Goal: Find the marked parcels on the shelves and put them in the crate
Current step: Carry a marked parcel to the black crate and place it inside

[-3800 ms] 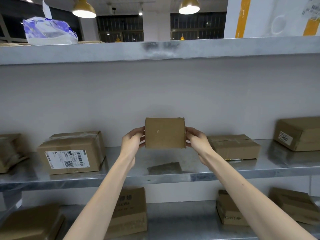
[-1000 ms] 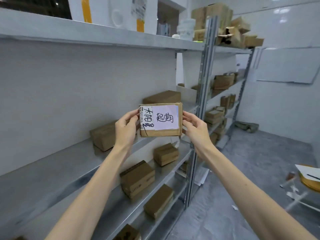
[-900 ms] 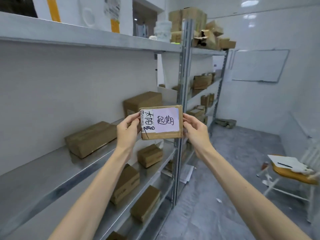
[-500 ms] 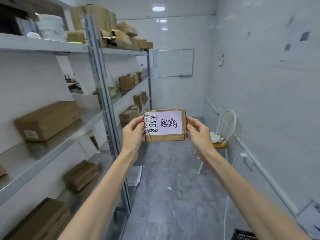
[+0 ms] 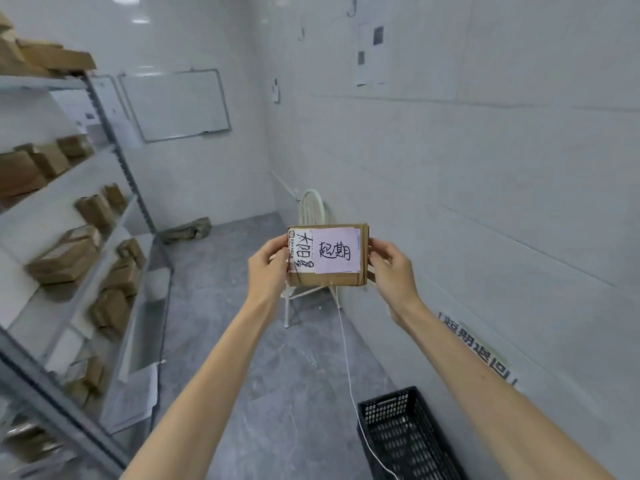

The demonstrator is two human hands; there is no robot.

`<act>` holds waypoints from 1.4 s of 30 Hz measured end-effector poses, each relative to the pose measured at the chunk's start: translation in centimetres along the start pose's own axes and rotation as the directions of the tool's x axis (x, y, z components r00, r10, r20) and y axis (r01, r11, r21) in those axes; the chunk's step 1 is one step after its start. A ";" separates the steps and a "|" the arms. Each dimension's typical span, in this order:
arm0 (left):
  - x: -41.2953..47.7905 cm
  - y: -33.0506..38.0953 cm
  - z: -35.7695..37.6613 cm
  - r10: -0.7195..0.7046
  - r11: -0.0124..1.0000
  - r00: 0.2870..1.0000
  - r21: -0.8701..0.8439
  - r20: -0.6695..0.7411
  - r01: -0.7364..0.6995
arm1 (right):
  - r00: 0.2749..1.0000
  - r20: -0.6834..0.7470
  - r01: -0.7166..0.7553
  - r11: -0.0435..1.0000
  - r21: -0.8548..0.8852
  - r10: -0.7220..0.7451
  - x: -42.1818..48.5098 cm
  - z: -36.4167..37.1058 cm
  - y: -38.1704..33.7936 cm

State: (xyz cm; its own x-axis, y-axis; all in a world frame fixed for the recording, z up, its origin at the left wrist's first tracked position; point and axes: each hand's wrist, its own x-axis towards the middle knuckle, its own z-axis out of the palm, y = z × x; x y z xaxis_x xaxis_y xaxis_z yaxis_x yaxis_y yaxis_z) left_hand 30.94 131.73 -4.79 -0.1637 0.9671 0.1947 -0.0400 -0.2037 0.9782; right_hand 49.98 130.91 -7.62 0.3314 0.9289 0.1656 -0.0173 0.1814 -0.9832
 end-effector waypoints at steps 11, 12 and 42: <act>5.7 -9.0 16.0 -0.153 0.988 0.930 0.039 0.335 0.148 | 0.933 -0.354 -0.096 0.993 -0.063 0.068 5.0 -12.3 6.2; 6.4 -9.8 17.2 -0.165 0.986 0.916 0.044 0.366 0.160 | 0.918 -0.390 -0.107 0.991 -0.080 0.068 5.5 -12.9 6.9; 12.2 -32.0 34.8 -0.479 0.877 0.477 0.422 0.737 0.228 | 0.368 -0.858 -0.370 0.903 0.218 0.358 9.8 -19.2 28.8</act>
State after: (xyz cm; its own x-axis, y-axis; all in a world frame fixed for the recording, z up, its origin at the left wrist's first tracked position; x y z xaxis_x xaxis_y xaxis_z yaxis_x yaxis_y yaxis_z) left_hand 64.49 155.33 -31.17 0.6676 0.6711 -0.3224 0.3440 0.1061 0.9330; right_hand 70.85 139.03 -35.74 0.9252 0.1300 -0.3564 -0.3439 -0.1093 -0.9326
